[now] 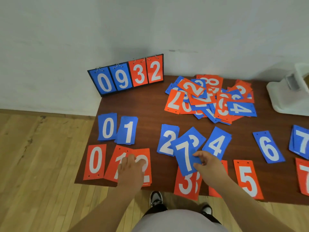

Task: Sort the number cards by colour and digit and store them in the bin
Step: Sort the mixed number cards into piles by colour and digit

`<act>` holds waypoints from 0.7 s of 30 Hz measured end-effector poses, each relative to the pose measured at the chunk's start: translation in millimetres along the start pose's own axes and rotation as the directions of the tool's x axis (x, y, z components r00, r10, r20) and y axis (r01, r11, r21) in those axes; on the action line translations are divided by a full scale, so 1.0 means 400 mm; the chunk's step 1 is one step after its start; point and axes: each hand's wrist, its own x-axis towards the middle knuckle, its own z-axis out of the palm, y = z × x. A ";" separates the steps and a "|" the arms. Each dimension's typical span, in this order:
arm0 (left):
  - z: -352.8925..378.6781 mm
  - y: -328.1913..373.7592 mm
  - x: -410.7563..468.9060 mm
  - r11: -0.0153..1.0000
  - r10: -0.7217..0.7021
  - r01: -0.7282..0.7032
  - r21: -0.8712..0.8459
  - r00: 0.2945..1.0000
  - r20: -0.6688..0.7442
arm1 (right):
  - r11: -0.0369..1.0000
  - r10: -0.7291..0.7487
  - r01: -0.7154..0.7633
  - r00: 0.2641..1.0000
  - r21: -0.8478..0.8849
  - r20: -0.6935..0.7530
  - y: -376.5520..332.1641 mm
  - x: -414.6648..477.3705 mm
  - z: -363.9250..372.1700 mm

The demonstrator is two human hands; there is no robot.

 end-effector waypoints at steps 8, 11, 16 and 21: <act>-0.038 0.245 0.026 0.976 0.192 -0.200 -0.090 0.977 -0.087 | 0.996 0.032 -0.025 0.996 0.085 -0.078 0.149 -0.031 -0.160; -0.033 0.369 0.039 0.960 0.257 -0.265 -0.085 0.962 -0.094 | 0.993 0.062 -0.047 0.986 0.104 -0.152 0.252 -0.044 -0.252; -0.007 0.595 0.026 0.949 0.301 -0.307 -0.068 0.950 -0.088 | 0.967 0.186 -0.130 0.949 0.220 -0.256 0.462 -0.071 -0.452; 0.039 0.783 0.011 0.950 0.303 -0.308 -0.054 0.949 -0.090 | 0.958 0.265 -0.202 0.892 0.202 -0.366 0.654 -0.056 -0.643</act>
